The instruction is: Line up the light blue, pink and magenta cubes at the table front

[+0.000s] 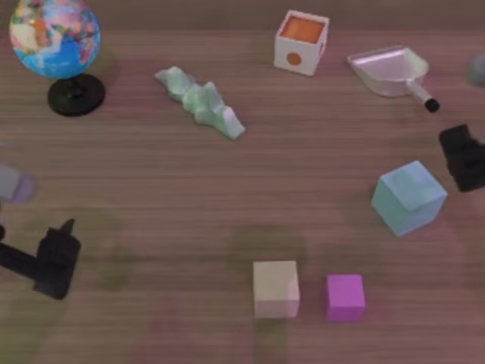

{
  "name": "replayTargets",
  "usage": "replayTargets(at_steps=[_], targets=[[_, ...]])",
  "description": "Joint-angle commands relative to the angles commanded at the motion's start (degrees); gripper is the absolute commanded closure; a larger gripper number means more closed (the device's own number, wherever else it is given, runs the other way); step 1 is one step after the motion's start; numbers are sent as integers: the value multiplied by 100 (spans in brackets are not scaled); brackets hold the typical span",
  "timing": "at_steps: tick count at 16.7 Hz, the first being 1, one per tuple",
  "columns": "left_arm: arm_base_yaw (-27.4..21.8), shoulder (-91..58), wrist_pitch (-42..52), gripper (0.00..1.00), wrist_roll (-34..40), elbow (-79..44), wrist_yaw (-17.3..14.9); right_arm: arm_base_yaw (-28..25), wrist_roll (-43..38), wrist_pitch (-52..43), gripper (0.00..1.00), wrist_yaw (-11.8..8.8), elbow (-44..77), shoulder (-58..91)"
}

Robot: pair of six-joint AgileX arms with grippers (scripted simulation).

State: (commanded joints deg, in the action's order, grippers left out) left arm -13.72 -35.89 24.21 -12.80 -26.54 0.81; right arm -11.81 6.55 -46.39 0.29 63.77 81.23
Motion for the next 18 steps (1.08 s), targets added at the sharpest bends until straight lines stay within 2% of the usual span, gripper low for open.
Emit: replayTargets(at_steps=[4,8,11,18], targets=[[771,1799,-1122,0,623,1461,-20,-271,152,-1099,0,-2,1559,1888],[1291,3035,-2024,0,1087,2348,-57,-454,253,-1804,0,-13,2671,3186],[1471,3536,-2384,0,1263,2628,-78,-519,289,-2049,0,-18,3087,3621],[1487,3589,-2421,0,1280,2655,-80,-506,298,-1970,0,-17,3036,3691]])
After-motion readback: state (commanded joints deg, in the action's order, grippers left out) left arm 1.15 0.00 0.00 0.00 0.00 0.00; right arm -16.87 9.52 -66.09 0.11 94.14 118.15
